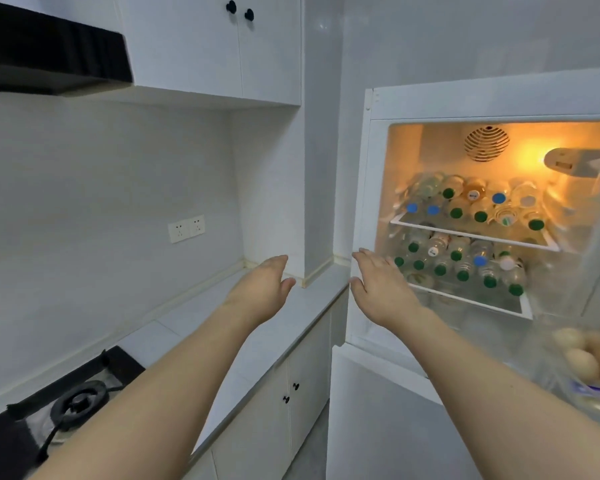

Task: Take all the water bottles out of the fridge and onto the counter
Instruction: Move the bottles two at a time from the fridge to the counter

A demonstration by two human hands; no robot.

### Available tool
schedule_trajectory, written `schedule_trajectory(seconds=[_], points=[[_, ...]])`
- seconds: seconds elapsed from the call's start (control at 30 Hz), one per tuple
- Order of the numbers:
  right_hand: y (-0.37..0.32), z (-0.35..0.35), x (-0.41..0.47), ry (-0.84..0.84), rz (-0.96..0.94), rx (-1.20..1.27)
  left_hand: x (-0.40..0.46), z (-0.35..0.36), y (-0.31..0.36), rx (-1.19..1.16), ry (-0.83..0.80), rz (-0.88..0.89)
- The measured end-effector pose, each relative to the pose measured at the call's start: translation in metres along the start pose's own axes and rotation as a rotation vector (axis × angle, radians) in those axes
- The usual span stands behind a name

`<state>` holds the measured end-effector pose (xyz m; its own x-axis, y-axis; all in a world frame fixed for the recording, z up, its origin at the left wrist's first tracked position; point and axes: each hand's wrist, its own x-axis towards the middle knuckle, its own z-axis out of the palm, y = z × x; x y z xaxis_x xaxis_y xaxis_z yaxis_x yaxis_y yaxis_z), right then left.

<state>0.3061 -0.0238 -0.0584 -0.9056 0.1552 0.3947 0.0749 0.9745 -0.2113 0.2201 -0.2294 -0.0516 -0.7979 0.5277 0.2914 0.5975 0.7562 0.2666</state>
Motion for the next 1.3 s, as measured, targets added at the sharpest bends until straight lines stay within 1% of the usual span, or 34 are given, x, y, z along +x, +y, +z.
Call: schedule_trajectory(seconds=[0.17, 0.43, 0.5, 0.57, 0.67, 0.8, 1.0, 1.13, 1.3], points=[[0.046, 0.003, 0.029, 0.006, 0.154, -0.054, 0.074, 0.030, 0.021, 0.002, -0.084, 0.200], [0.105, -0.017, 0.078, 0.108, 0.397, -0.153, 0.192, 0.045, 0.068, -0.023, -0.118, 0.548], [0.114, -0.028, 0.095, 0.146, 0.451, -0.178, 0.223, 0.045, 0.078, -0.038, -0.090, 0.625], [0.119, -0.040, 0.107, 0.170, 0.484, -0.191, 0.247, 0.044, 0.090, -0.005, -0.053, 0.698], [0.131, -0.046, 0.121, 0.201, 0.527, -0.240, 0.281, 0.045, 0.108, 0.188, 0.032, 0.808], [0.154, -0.047, 0.131, 0.202, 0.597, -0.285, 0.317, 0.055, 0.132, 0.274, 0.101, 0.834], [0.201, -0.054, 0.158, 0.202, 0.657, -0.310, 0.365, 0.078, 0.172, 0.263, 0.154, 0.833], [0.234, -0.048, 0.187, 0.211, 0.662, -0.296, 0.393, 0.095, 0.193, 0.298, 0.161, 0.758], [0.292, -0.040, 0.234, 0.228, 0.575, -0.331, 0.442, 0.117, 0.226, 0.379, 0.140, 0.654]])
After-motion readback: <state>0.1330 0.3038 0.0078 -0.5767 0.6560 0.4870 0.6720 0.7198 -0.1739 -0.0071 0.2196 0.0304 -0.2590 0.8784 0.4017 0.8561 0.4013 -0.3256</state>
